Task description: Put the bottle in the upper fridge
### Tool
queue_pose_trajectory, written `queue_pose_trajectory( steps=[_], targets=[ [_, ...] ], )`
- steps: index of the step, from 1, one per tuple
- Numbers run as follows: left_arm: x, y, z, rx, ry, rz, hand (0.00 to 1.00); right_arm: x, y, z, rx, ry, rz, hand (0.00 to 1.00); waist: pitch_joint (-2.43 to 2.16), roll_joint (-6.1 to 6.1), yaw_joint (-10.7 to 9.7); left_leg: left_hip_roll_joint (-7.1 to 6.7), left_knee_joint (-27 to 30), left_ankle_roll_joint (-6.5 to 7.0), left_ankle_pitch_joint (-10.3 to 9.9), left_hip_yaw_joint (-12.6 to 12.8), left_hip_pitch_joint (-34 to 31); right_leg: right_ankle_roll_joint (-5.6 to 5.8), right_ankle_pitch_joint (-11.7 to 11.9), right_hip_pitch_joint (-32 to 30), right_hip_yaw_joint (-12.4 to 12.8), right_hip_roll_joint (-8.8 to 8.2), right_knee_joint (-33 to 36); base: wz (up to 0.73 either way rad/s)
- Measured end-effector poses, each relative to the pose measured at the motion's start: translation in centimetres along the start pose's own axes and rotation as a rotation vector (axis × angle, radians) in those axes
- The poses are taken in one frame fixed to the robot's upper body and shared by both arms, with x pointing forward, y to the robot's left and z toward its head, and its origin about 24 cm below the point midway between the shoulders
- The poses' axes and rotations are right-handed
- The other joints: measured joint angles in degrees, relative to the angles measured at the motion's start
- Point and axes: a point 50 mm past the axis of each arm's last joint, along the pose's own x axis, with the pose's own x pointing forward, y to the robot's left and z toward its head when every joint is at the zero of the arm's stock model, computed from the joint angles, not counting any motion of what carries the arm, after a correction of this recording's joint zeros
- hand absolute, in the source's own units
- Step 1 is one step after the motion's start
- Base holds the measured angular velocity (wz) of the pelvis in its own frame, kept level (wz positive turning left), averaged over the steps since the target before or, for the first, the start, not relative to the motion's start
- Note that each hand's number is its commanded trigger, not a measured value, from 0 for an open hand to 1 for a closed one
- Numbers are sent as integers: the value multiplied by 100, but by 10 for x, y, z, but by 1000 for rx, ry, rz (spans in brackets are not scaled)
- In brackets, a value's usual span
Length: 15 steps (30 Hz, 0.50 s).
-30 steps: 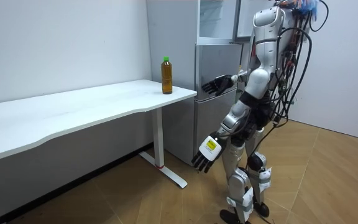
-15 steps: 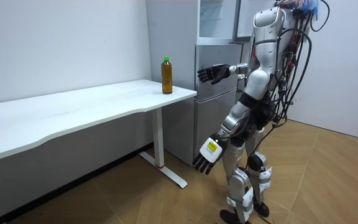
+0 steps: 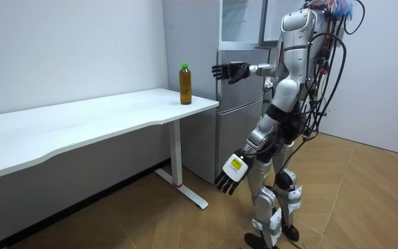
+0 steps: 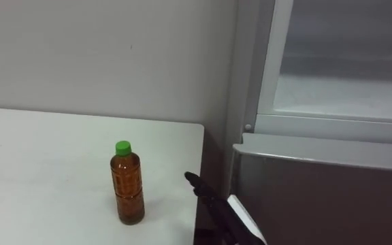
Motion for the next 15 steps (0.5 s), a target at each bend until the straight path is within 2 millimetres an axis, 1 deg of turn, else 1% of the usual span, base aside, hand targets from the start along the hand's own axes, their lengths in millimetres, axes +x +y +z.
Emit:
queue_pose_trajectory(
  steps=[4, 9, 13, 15],
  targets=[
    [0, 0, 0, 2, 1, 0, 0, 2, 1, 5, 31, -31, 26, 0, 3, 5, 31, 0, -5, 4, 2, 2, 2, 6, 17, 9, 5, 0, -1, 0],
    [0, 0, 0, 9, 0, -5, 0, 10, -1, 16, 62, -85, 43, 0, 7, 19, 46, 4, 3, 3, 3, 2, 24, 5, 19, 43, 19, 7, -6, 0],
    [-1, 1, -3, 30, 7, -5, 0, 10, -1, 12, 83, -71, 47, 0, 9, 20, 53, 2, 5, 1, 8, -24, 61, 4, 19, 94, -3, 8, -6, 2],
    [-1, 1, -3, 41, 13, -4, 0, 11, -1, 7, 102, -53, 44, 0, 9, 18, 63, -6, 12, 3, 13, -72, 59, 4, 19, 106, -75, -2, 2, 8]
  ],
)
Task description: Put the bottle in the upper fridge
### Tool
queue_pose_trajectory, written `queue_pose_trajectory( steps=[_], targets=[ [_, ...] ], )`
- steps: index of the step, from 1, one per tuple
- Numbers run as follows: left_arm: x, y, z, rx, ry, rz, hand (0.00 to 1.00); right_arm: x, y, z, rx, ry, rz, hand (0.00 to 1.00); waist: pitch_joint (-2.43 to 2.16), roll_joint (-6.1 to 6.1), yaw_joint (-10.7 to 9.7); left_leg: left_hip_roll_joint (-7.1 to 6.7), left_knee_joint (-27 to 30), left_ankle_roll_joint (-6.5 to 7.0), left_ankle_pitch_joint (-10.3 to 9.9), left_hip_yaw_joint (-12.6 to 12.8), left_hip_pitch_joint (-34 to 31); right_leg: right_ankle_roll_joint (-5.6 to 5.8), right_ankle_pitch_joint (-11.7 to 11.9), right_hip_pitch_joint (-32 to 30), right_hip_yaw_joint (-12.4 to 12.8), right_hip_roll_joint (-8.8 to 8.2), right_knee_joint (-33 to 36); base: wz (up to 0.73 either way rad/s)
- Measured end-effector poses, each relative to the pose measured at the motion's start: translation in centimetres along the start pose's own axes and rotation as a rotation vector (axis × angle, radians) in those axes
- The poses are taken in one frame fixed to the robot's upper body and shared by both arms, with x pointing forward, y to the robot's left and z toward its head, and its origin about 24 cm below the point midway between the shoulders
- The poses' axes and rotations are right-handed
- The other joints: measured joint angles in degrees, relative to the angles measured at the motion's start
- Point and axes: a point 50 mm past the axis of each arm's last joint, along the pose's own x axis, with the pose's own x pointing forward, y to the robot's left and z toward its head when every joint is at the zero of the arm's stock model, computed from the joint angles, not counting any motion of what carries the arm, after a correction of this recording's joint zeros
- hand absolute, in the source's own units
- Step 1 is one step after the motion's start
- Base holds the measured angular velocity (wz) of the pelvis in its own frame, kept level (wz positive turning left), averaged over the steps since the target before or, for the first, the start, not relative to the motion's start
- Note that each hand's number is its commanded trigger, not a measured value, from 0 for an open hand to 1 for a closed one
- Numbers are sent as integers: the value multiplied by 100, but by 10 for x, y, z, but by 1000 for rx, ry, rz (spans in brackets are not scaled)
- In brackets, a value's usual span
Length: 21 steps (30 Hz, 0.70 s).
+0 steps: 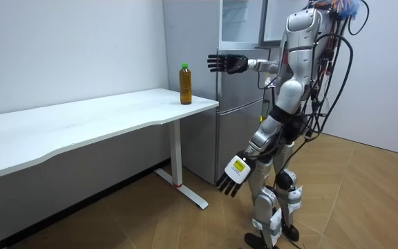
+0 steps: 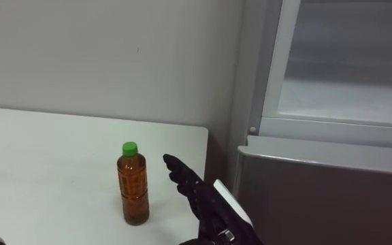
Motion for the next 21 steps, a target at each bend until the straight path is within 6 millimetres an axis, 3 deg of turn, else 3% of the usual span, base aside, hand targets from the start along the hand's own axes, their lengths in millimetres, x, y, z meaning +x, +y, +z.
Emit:
queue_pose_trajectory(
  steps=[8, 13, 15, 21],
  targets=[
    [1, 0, 3, 15, 0, -2, 0, 4, -5, -15, 55, 55, -66, 0, 8, -14, -3, -25, 21, 3, 27, -151, -77, 1, 0, 15, -398, -38, 0, 12],
    [1, 0, 3, 14, 3, -2, 0, 6, -8, -24, 159, 71, -103, 0, 17, -30, 30, -43, 19, 7, 31, -197, -97, 1, 0, 17, -441, -49, 0, 8],
    [1, 0, 5, 16, -4, -2, 0, 11, -10, -27, 212, 75, -127, 0, 18, -31, 2, -65, 26, 19, 38, -263, -123, 1, 0, 17, -568, -67, -3, 10],
    [1, -2, 6, 29, -10, 1, 0, 15, -17, -41, 276, 125, -213, 0, 28, -14, 86, -101, 18, 38, 48, -327, -104, 39, 22, 100, -548, -77, -96, 7]
  ],
)
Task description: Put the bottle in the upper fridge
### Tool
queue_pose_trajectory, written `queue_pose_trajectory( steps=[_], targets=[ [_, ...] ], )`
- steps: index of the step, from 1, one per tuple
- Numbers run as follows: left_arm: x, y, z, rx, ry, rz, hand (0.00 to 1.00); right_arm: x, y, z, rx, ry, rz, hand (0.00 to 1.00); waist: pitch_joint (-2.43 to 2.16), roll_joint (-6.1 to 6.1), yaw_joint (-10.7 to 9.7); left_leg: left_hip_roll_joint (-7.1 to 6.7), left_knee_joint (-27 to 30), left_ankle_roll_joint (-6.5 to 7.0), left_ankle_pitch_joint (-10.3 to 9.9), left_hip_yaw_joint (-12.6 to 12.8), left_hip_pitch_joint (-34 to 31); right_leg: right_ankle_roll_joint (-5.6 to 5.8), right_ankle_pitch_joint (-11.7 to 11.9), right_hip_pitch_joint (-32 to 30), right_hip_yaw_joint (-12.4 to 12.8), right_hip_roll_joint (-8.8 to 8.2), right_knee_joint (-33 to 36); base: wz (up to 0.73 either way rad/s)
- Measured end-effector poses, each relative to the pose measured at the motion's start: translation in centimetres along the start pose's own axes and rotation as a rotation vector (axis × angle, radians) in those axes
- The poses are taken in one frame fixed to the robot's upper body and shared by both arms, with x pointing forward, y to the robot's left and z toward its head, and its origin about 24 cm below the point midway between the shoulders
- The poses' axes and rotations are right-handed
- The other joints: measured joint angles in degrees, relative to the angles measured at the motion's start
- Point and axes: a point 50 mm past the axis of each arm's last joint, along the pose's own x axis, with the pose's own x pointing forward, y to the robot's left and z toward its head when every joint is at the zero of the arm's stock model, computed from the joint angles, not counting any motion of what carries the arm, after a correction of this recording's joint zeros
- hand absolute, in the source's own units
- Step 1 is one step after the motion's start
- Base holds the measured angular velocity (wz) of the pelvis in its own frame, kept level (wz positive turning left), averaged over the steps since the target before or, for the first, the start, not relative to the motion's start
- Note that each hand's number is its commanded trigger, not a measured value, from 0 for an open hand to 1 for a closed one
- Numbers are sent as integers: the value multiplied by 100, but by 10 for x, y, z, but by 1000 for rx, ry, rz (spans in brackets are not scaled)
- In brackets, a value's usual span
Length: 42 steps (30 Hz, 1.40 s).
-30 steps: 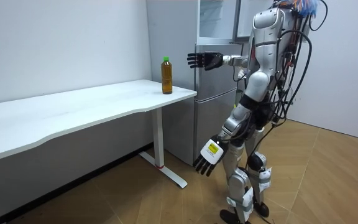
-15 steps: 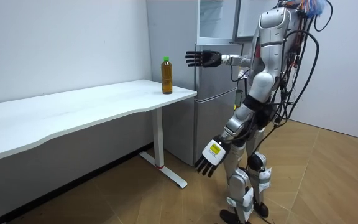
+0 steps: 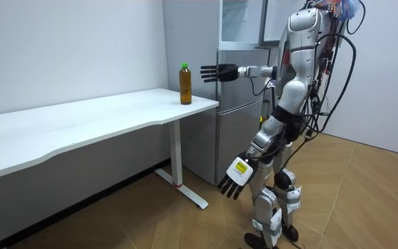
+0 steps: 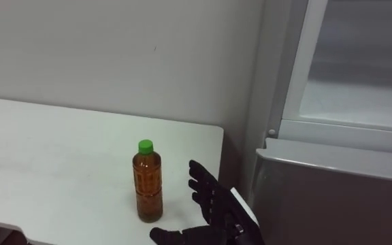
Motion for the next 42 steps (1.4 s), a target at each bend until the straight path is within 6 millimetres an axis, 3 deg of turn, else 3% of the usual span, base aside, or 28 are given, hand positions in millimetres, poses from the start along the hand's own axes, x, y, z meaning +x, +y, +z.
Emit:
queue_pose_trajectory(
  steps=[3, 10, 17, 23, 31, 37, 39, 42],
  targets=[
    [0, -2, 0, 3, 1, 4, 0, 2, -5, -6, 3, 26, -58, 0, 26, 39, 56, -11, 7, 4, 3, -61, -7, 6, 4, 10, -12, 2, -1, 5],
    [-6, -4, -22, 42, 65, 22, 0, 15, -13, -8, -9, 51, -149, 0, 11, 11, 73, -20, 24, -19, 22, -229, -91, 6, 4, 5, -235, 12, -6, 14],
    [-12, -11, -41, 93, 140, -7, 0, 23, -23, -13, -1, 76, -233, 0, 18, 5, 258, -62, 170, -19, 27, -401, -232, 9, 2, -3, -438, -7, -8, 17],
    [-13, -21, -41, 133, 159, -56, 0, 38, -24, -13, -46, 108, -254, 0, 27, 5, 476, -81, 241, -15, 44, -471, -472, 10, 1, -166, -488, -16, -3, 6],
    [-13, -21, -39, 144, 149, -61, 0, 48, -24, 2, -60, 59, -306, 0, 31, 8, 589, -146, 321, -23, 105, -703, -620, 10, 1, -198, -675, -32, 2, 15],
    [-11, -21, -30, 154, 119, -59, 0, 53, -31, -2, -77, 89, -360, 0, 75, -127, 725, -203, 261, -23, 251, -817, -819, 8, 2, -352, -835, -73, 5, 14],
    [-11, -21, -31, 155, 124, -58, 0, 54, -31, -2, -78, 91, -380, 0, 67, -204, 741, -229, 286, -19, 278, -892, -920, 5, 4, -417, -940, -85, 9, 19],
    [-11, -22, -31, 156, 122, -62, 0, 58, -31, 2, -81, 87, -391, 0, 68, -218, 785, -278, 314, -6, 302, -993, -987, 5, 4, -425, -1011, -104, 8, 18]
  ],
)
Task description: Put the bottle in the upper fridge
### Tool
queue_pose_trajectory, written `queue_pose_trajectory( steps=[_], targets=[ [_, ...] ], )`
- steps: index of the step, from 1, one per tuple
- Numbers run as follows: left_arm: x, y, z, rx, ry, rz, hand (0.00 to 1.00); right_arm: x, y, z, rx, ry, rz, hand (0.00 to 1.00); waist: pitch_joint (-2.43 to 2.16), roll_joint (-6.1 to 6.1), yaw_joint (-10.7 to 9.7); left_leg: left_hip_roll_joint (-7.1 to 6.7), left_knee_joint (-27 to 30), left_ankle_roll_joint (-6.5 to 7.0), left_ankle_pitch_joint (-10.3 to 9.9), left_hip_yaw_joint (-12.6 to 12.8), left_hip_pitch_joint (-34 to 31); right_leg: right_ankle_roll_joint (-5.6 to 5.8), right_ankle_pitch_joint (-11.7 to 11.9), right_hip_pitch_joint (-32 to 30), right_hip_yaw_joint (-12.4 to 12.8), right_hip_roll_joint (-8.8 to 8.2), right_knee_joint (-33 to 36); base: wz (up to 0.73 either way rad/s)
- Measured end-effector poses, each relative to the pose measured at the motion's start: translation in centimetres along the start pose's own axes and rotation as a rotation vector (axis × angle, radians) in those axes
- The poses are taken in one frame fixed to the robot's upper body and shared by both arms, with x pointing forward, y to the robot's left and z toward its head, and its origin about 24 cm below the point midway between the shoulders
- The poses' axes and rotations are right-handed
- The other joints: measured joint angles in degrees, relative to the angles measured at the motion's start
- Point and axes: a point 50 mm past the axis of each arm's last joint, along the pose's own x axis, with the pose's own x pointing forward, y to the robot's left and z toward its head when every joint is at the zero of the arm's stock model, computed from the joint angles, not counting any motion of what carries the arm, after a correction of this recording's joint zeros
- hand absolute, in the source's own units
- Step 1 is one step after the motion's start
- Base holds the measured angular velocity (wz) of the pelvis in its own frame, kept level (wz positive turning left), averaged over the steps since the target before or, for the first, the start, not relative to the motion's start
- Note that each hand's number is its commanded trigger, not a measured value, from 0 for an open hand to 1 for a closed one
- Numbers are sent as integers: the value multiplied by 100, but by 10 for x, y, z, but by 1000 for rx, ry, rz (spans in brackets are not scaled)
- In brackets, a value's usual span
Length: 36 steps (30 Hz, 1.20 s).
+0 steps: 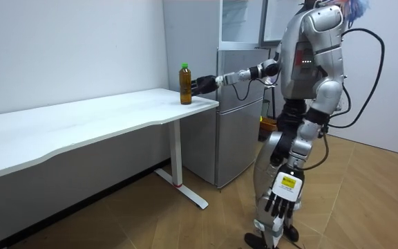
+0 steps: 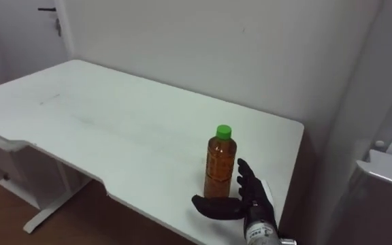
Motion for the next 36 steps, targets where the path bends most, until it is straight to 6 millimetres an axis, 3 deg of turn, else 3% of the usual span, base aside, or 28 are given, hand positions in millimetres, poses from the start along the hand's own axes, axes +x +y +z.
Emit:
queue_pose_trajectory(
  steps=[6, 15, 20, 36],
  targets=[
    [1, 0, 3, 1, -10, 0, 0, 4, 3, 11, 11, -32, -15, 0, 11, -28, 89, -40, 12, -2, 55, -118, -140, -3, 3, -85, -117, -13, 6, 13],
    [1, 2, 7, -1, -22, 5, 0, 5, -7, 4, 17, -11, -91, 0, 16, -25, 233, -111, -16, 9, 148, -264, -297, 0, 1, -223, -408, -78, 34, 10],
    [2, 6, 11, 2, -35, 30, 0, 5, -9, 4, 23, -8, -114, 0, 51, -89, 233, -124, -2, 9, 165, -312, -374, 0, 1, -302, -428, -87, 82, 5],
    [4, 14, 18, -53, -49, 62, 0, 12, -16, 8, 51, -20, -240, 0, 41, -230, 373, -132, 48, -12, 225, -374, -606, -15, 10, -503, -400, -76, 114, 2]
  ],
)
